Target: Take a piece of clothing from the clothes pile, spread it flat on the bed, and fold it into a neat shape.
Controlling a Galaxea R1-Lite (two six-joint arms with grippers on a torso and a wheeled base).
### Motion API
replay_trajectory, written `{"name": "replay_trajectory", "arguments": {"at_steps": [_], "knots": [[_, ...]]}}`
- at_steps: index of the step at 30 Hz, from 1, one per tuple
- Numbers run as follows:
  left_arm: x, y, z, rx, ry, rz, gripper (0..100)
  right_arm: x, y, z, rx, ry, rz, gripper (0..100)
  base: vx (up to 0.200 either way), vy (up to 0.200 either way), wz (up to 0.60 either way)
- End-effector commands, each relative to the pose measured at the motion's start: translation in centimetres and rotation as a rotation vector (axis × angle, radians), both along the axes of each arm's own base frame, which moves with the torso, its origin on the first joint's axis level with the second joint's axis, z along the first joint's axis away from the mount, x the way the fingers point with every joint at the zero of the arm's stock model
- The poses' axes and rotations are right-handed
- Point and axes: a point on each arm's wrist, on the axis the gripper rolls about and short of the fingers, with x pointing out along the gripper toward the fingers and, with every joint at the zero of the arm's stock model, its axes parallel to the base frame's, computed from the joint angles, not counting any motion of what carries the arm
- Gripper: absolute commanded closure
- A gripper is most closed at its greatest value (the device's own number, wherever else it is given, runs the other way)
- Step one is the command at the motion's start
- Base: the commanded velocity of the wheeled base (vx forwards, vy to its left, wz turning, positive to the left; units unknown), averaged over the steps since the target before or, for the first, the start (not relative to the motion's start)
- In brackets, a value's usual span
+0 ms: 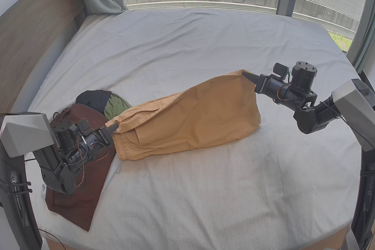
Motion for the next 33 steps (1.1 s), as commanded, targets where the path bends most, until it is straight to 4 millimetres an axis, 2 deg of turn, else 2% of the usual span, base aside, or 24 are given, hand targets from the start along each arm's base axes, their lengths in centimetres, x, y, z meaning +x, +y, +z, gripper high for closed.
{"name": "replay_trajectory", "arguments": {"at_steps": [1, 10, 23, 24, 27, 31, 33], "knots": [[0.8, 0.0, -1.2, 0.001, 0.018, 0.012, 100, 1.2, 0.3, -2.0, -0.004, 0.022, 0.002, 100, 0.000, 0.000, 0.00], [2.3, 0.2, -1.5, -0.019, -0.010, 0.055, 100, 2.4, 0.7, -3.3, -0.004, 0.022, 0.004, 100, 0.000, 0.000, 0.00], [2.6, 0.0, -2.1, -0.018, -0.002, 0.054, 100, 3.3, 0.8, -4.2, -0.003, 0.017, 0.000, 100, 0.000, 0.000, 0.00], [2.7, 0.0, -2.0, -0.020, -0.006, 0.054, 0, 3.3, 0.8, -4.1, -0.003, 0.014, 0.002, 0, 0.000, 0.000, 0.00], [3.0, 0.2, -1.7, -0.021, -0.025, 0.060, 0, 3.4, 1.1, -4.0, 0.000, 0.006, 0.005, 0, 0.000, 0.000, 0.00], [3.1, 0.3, -1.6, -0.019, -0.030, 0.076, 0, 3.0, 1.2, -4.9, -0.006, 0.032, -0.004, 0, 0.000, 0.000, 0.00], [3.1, 0.2, -1.6, -0.018, -0.027, 0.075, 0, 1.9, 1.3, -5.9, -0.023, 0.081, 0.002, 0, 0.000, 0.000, 0.00]]}}
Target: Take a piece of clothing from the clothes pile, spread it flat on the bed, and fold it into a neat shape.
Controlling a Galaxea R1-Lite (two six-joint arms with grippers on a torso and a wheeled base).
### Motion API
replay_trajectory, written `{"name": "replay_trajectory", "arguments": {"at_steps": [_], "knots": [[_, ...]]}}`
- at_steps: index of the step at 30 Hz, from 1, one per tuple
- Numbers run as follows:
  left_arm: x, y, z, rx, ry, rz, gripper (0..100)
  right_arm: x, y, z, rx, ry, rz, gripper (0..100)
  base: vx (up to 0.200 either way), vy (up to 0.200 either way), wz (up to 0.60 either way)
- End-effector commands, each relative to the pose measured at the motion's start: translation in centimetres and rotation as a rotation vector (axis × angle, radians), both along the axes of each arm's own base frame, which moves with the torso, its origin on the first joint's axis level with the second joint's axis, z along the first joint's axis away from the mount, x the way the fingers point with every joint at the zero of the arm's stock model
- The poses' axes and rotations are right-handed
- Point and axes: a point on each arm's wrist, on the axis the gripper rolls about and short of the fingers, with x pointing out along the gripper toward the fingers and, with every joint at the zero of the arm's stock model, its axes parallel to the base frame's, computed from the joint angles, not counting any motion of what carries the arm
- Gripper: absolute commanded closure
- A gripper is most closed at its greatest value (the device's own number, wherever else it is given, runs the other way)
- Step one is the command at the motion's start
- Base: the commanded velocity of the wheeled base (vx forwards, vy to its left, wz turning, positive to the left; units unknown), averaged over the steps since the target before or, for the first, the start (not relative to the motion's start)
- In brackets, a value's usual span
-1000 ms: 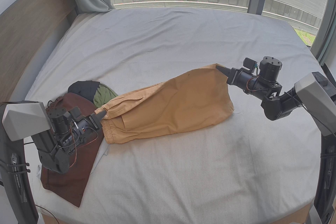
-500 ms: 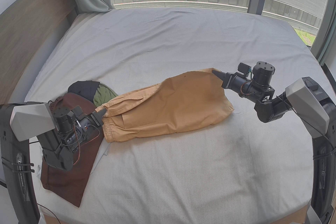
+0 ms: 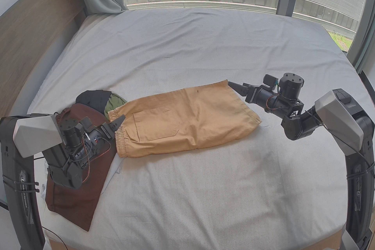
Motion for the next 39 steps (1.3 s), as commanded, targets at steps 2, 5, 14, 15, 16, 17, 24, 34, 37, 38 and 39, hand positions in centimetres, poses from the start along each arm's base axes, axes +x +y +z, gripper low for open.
{"name": "replay_trajectory", "arguments": {"at_steps": [2, 5, 14, 15, 16, 17, 24, 34, 37, 38, 39], "knots": [[0.0, -0.1, 0.0, 0.001, -0.001, 0.003, 0, -1.5, 0.5, -1.1, -0.019, 0.054, 0.014, 0, 0.000, 0.000, 0.00], [-0.1, -0.2, 0.1, 0.001, 0.002, 0.000, 0, -2.2, 0.8, -1.0, -0.012, 0.031, 0.023, 0, 0.000, 0.000, 0.00], [-0.5, -0.2, 0.7, -0.001, -0.006, -0.005, 0, -6.7, 0.8, -1.3, 0.034, 0.048, 0.043, 0, 0.000, 0.000, 0.00], [-0.5, -0.2, 0.7, 0.001, -0.007, -0.005, 0, -7.2, 0.8, -1.5, 0.050, 0.054, 0.045, 0, 0.000, 0.000, 0.00], [-0.5, -0.3, 0.7, 0.009, -0.008, -0.007, 0, -7.8, 0.8, -1.7, 0.075, 0.054, 0.052, 0, 0.000, 0.000, 0.00], [-0.5, -0.3, 0.7, 0.010, -0.009, -0.006, 0, -8.1, 0.8, -1.8, 0.088, 0.054, 0.054, 0, 0.000, 0.000, 0.00], [-1.1, -0.1, 2.1, -0.005, -0.027, -0.012, 0, -10.3, 0.1, -3.1, 0.123, 0.073, 0.054, 0, 0.000, 0.000, 0.00], [-1.6, -0.5, 3.4, -0.004, -0.056, -0.033, 0, -12.1, -0.4, -1.5, 0.128, 0.078, 0.045, 0, 0.000, 0.000, 0.00], [-1.9, -0.5, 3.7, -0.010, -0.058, -0.038, 0, -12.2, -0.4, -1.5, 0.127, 0.077, 0.040, 0, 0.000, 0.000, 0.00], [-1.9, -0.5, 3.7, -0.012, -0.058, -0.038, 0, -12.2, -0.4, -1.5, 0.127, 0.077, 0.039, 0, 0.000, 0.000, 0.00], [-1.9, -0.8, 3.8, -0.025, -0.055, -0.045, 0, -12.2, -0.4, -1.5, 0.127, 0.079, 0.039, 0, 0.000, 0.000, 0.00]]}}
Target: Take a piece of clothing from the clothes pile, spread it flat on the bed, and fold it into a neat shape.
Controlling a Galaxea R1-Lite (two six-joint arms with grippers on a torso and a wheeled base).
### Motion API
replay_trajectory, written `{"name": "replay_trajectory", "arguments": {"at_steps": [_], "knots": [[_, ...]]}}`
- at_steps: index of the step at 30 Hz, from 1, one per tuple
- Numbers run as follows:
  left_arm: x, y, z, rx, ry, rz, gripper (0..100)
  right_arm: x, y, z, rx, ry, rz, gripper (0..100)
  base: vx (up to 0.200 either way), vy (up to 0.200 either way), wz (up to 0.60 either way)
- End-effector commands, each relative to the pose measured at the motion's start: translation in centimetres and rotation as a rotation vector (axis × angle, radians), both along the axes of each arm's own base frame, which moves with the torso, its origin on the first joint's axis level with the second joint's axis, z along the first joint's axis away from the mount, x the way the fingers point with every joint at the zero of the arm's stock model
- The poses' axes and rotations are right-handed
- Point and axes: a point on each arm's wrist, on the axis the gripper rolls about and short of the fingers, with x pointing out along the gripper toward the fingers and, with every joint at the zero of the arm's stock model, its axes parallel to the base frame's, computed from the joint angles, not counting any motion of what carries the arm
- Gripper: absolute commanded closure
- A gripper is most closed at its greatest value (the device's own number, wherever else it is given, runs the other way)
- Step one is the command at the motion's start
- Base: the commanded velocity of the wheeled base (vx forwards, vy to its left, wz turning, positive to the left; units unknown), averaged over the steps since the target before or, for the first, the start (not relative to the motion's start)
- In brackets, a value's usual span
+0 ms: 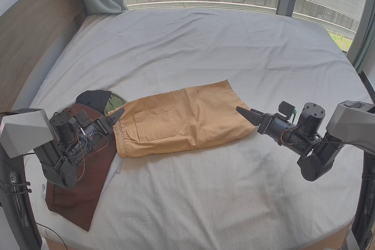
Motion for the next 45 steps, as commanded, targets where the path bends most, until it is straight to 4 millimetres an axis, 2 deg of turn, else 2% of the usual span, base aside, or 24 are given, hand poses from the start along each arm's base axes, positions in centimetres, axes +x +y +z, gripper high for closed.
{"name": "replay_trajectory", "arguments": {"at_steps": [1, 8, 16, 23, 27, 35, 40, 45], "knots": [[-0.4, -0.7, 0.7, -0.028, -0.004, -0.019, 0, -0.2, -0.1, 0.4, 0.001, -0.006, -0.002, 0, 0.000, 0.000, 0.00], [-1.1, -1.0, 2.0, -0.108, 0.001, -0.031, 0, -0.1, -0.1, 0.0, -0.001, 0.003, -0.002, 0, 0.000, 0.000, 0.00], [-1.4, -1.3, 1.8, -0.119, 0.020, -0.046, 0, -0.3, 0.5, -0.6, -0.005, 0.021, 0.010, 0, 0.000, 0.000, 0.00], [-1.6, -1.5, 1.4, -0.115, 0.036, -0.053, 0, 0.3, 0.6, -2.9, -0.021, 0.072, 0.003, 0, 0.000, 0.000, 0.00], [-1.6, -1.6, 1.3, -0.112, 0.040, -0.054, 0, 0.8, 1.4, -4.5, -0.029, 0.095, 0.016, 0, 0.000, 0.000, 0.00], [-1.8, -1.5, 1.0, -0.109, 0.053, -0.054, 0, 0.8, 1.7, -5.8, -0.039, 0.124, 0.024, 0, 0.000, 0.000, 0.00], [-1.9, -1.6, 0.9, -0.092, 0.051, -0.060, 0, 1.3, 1.8, -7.3, -0.047, 0.147, 0.007, 0, 0.000, 0.000, 0.00], [-1.9, -1.6, 0.8, -0.087, 0.054, -0.059, 0, 1.5, 2.8, -8.0, -0.049, 0.150, -0.004, 0, 0.000, 0.000, 0.00]]}}
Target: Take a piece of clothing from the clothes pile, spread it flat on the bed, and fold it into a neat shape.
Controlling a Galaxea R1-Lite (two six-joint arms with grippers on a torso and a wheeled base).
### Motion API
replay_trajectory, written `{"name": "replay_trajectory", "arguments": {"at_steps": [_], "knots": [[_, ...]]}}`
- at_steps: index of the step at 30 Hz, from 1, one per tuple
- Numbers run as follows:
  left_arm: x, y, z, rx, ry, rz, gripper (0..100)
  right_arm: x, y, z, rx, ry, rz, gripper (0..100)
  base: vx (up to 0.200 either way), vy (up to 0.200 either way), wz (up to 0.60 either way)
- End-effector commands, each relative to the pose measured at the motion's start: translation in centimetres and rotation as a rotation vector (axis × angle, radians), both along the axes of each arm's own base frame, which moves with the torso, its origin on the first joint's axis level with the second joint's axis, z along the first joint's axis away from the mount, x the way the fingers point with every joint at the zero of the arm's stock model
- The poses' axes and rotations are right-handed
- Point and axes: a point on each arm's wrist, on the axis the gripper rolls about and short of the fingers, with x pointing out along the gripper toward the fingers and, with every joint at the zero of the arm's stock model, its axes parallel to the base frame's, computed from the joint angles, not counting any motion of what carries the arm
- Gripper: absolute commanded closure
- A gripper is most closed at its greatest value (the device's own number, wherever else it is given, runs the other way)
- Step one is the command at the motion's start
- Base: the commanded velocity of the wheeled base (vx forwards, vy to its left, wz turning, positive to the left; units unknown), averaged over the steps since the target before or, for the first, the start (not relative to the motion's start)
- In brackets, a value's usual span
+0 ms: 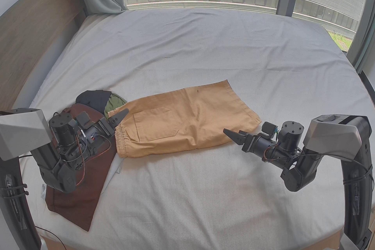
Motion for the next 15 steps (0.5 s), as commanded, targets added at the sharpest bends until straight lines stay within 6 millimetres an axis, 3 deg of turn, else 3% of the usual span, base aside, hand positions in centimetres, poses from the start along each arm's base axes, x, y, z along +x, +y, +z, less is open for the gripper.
{"name": "replay_trajectory", "arguments": {"at_steps": [1, 10, 15], "knots": [[0.0, 0.0, -0.2, 0.002, 0.006, 0.002, 0, 0.1, 0.6, -1.4, -0.008, 0.025, 0.004, 0, 0.000, 0.000, 0.00], [0.1, 0.1, -0.4, 0.002, 0.009, 0.005, 0, 0.1, 0.3, -2.8, -0.038, 0.114, -0.008, 0, 0.000, 0.000, 0.00], [0.1, 0.1, -0.5, 0.002, 0.011, 0.005, 0, 1.0, 0.8, -4.1, -0.037, 0.112, -0.028, 0, 0.000, 0.000, 0.00]]}}
